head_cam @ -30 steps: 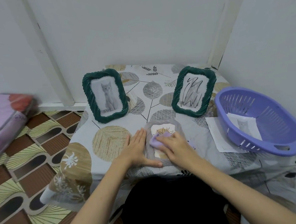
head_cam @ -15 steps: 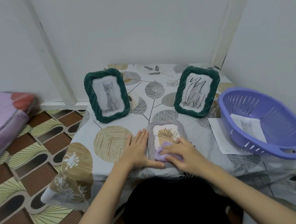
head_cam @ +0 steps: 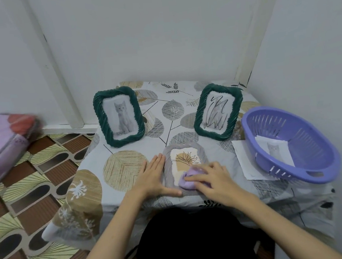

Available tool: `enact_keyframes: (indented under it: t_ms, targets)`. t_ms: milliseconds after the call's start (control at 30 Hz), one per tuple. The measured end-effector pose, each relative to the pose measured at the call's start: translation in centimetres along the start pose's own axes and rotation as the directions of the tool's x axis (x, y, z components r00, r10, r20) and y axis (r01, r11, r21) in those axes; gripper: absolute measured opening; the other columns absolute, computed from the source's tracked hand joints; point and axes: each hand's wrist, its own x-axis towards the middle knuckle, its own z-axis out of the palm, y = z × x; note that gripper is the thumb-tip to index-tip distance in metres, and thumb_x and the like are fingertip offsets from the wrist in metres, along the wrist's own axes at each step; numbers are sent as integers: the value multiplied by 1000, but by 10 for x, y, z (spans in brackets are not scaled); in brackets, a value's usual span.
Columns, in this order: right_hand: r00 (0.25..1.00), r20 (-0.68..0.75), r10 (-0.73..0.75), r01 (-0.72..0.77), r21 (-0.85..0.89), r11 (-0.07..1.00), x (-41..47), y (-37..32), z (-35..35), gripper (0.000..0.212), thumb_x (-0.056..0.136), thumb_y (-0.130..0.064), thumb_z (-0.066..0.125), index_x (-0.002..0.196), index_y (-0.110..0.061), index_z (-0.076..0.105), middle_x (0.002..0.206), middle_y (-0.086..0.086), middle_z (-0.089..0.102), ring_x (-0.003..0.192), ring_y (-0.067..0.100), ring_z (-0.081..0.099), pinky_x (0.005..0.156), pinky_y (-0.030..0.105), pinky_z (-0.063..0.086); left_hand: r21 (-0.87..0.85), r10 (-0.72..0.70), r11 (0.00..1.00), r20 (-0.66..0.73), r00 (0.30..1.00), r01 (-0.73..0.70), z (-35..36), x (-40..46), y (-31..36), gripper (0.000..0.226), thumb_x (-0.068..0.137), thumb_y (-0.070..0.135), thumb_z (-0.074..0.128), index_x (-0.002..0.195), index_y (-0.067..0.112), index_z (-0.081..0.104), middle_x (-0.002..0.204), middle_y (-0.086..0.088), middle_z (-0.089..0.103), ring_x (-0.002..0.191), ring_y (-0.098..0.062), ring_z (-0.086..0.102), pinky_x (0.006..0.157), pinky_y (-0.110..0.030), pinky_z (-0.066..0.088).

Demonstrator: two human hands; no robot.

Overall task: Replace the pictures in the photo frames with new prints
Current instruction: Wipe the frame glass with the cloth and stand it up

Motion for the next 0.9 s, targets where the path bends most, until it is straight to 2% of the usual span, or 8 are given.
enact_keyframes:
  t_ms: [133,233,333,433,533,667,800,900]
  targets:
    - [969,170,179,-190,49,980,-12,12,-19,59,72,-60,34,130,-49,41,106,-1,44,110,25,44,97,32,32,-139,-14,990,63,998,23,-5,-4,3,156,22,100,32,148,16,-5,157,0,-8,144,-14,-11,116,-38,-11]
    - [974,49,222,-224,359,906,-7,11,-32,43,88,-22,56,125,-42,47,97,1,52,98,24,54,83,22,41,-437,-40,899,-37,998,20,-16,-11,17,115,63,68,64,148,15,7,158,-4,4,145,-16,0,118,-35,2]
    - [958,-33,286,-175,724,667,4,-11,-42,43,91,-11,53,133,-20,48,130,4,53,116,13,51,100,23,40,-828,-161,559,-156,975,-40,-29,-19,46,55,92,40,46,140,17,31,144,-7,39,124,-14,44,103,-25,33]
    - [962,50,268,-196,812,550,16,-40,-35,45,93,2,41,137,-8,42,113,3,61,96,15,58,78,19,48,-983,-173,185,-48,984,-16,-34,-22,62,37,94,46,34,120,22,45,116,-10,61,90,-19,65,69,-28,54]
    - [971,82,222,-199,791,578,25,-49,-19,54,89,4,47,139,-16,38,96,-3,58,71,15,52,62,26,44,-971,-314,240,-68,947,10,-33,-23,49,58,86,16,61,136,13,32,115,-19,61,93,-29,65,70,-37,57]
    - [950,-2,311,-227,679,698,24,-33,-11,46,87,-1,53,131,-13,48,103,4,56,70,10,47,63,13,40,-909,-390,417,-177,904,2,-42,-36,10,51,86,7,59,127,16,30,121,-19,55,79,-16,64,65,-29,57]
    - [900,-196,388,-287,402,869,14,-3,2,37,88,-8,51,124,-14,55,109,14,58,103,28,54,92,31,40,-526,-297,847,-342,891,80,-38,-40,-31,69,92,13,51,148,17,10,146,-12,30,131,-26,37,109,-38,28]
    - [872,-178,456,-420,205,884,10,4,10,39,91,-21,48,129,-14,49,123,13,50,112,33,43,96,38,35,-117,-314,948,-183,932,296,-22,-35,-49,50,97,43,28,145,39,14,157,-12,0,145,-29,-1,118,-44,4]
